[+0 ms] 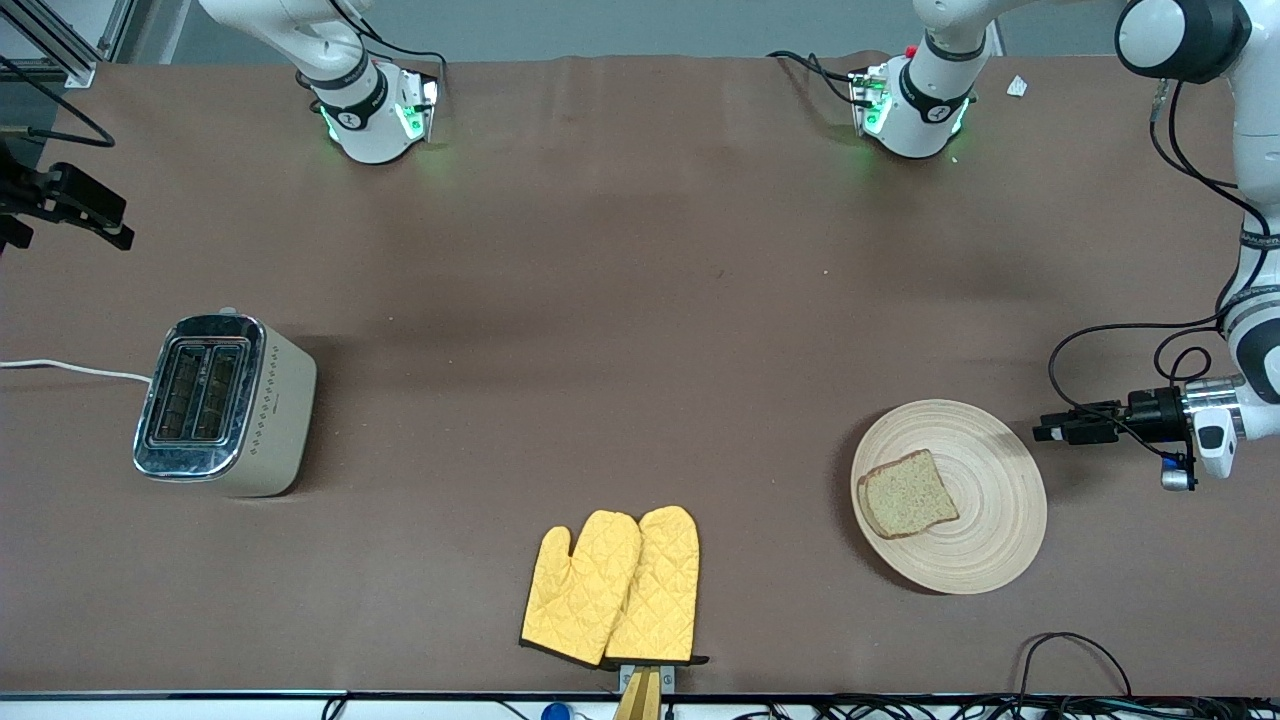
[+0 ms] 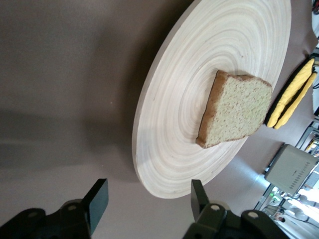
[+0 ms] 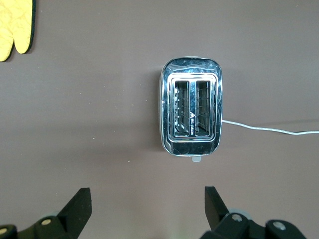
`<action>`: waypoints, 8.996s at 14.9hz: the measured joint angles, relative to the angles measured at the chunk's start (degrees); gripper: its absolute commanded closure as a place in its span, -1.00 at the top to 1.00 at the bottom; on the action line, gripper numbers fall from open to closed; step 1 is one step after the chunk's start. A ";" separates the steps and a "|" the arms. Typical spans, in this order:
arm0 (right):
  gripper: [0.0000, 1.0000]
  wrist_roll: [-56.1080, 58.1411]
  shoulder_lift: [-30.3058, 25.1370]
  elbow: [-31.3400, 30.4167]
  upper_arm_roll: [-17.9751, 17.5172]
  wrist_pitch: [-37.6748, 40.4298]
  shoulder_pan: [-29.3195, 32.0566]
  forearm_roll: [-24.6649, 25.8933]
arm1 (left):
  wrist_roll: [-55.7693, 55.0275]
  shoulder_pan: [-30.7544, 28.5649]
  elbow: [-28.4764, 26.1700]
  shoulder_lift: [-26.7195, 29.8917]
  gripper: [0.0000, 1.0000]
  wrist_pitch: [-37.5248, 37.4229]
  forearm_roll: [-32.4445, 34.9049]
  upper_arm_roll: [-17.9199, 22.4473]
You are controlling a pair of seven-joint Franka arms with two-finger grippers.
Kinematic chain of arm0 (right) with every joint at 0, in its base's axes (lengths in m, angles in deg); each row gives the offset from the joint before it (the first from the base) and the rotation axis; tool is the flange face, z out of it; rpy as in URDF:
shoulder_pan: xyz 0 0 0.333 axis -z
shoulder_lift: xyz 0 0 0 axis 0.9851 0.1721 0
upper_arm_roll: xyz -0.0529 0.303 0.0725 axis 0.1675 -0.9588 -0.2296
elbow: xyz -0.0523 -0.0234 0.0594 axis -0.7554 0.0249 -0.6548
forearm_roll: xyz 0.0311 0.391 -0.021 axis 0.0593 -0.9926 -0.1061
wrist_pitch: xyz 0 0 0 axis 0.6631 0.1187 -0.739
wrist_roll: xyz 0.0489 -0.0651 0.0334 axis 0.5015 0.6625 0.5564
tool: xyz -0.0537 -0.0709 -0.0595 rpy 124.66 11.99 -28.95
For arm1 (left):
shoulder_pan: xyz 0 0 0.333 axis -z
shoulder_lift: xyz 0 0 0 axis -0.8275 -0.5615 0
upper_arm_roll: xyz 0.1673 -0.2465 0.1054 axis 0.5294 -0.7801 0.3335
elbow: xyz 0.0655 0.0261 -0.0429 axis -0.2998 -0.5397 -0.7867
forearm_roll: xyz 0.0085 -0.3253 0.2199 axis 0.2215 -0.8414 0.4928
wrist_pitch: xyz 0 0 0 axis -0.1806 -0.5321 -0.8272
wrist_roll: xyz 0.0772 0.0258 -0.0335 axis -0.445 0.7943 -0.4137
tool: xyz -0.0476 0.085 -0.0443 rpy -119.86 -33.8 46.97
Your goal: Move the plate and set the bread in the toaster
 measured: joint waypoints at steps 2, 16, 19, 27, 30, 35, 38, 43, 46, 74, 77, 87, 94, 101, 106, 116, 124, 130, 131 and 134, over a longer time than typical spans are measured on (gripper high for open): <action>1.00 0.00 0.00 0.00 -0.01 -0.01 0.00 -0.01 | 0.00 0.01 0.02 -1.26 0.33 1.78 -1.69 -0.01; 1.00 0.00 0.00 0.00 -0.05 -0.02 -0.01 -0.61 | 0.02 0.64 1.12 -4.50 -0.62 6.88 -5.21 -0.64; 1.00 0.00 0.07 -0.03 -0.06 -0.18 -0.01 -3.14 | 0.03 0.63 1.24 -4.50 -0.71 6.89 -5.21 -0.63; 1.00 -7.41 6.16 -1.54 -0.44 -6.54 -5.97 -10.78 | 4.57 0.49 1.82 -4.47 -0.98 6.22 -5.65 -0.77; 1.00 -7.80 8.68 -5.55 -0.44 -13.03 -6.47 -13.96 | 7.09 0.47 2.04 -4.48 -0.99 6.21 -5.67 -0.77; 1.00 -7.84 16.30 -8.47 -0.48 -17.19 -8.18 -19.26 | 9.21 0.32 3.89 -4.49 -0.99 2.96 -5.67 -2.36; 1.00 -7.83 20.54 -11.71 -0.51 -24.81 -9.46 -20.36 | 9.76 0.51 6.30 -4.43 -0.99 -1.78 -5.26 -2.96; 1.00 -7.98 22.76 -17.06 -0.50 -32.50 -12.13 -20.40 | 12.09 0.47 7.58 -3.69 -1.00 -5.48 -2.83 -7.48; 1.00 -7.97 24.82 -17.49 -0.49 -33.32 -12.49 -20.64 | 12.06 0.76 7.43 -3.68 -1.00 -6.17 -2.51 -12.31; 0.99 0.61 26.27 -21.96 0.63 -41.19 -14.90 -35.38 | 23.43 28.99 -5.79 -9.06 -0.83 14.74 -19.00 -16.58; 0.93 -13.17 25.23 -24.06 1.30 -47.03 -22.50 -26.80 | 23.43 29.24 -5.74 -9.05 0.99 14.93 -19.66 -16.60; 0.48 -37.64 24.91 -26.04 1.58 -49.00 -30.82 -7.60 | 18.01 24.72 -2.62 -6.70 1.00 16.87 -26.24 -16.18; 0.20 -38.94 25.68 -29.15 1.57 -53.71 -31.62 -7.45 | -7.08 19.74 3.58 0.64 1.00 16.84 -13.32 -15.09; 0.15 -41.49 26.38 -29.45 1.57 -54.06 -33.58 -7.45 | -26.35 17.60 5.37 10.52 1.00 12.73 -3.11 -14.81; 0.08 -41.53 26.71 -29.46 1.57 -54.28 -33.87 -7.44 | -34.26 15.61 5.40 15.90 1.00 7.29 5.17 -14.51; 0.04 -41.58 27.31 -29.48 1.55 -54.97 -34.46 -7.44 | -44.54 16.21 5.46 29.66 1.00 -5.21 37.36 -14.94; -0.39 -41.62 27.91 -29.48 1.55 -56.13 -34.79 -7.44 | -38.35 16.00 5.45 37.33 1.00 -13.33 50.37 -14.76; -0.91 -41.69 27.93 -29.43 1.55 -56.43 -35.00 -7.44 | -29.78 16.44 5.03 42.93 1.00 -17.02 49.73 -11.53; -0.94 -41.69 27.93 -29.43 1.56 -56.42 -35.00 -7.44 | -29.25 16.53 4.32 43.90 1.00 -17.37 49.43 -11.06; -0.98 -41.70 27.94 -29.43 1.56 -56.42 -35.01 -7.44 | -29.19 16.57 2.02 45.79 1.00 -17.56 48.20 -10.78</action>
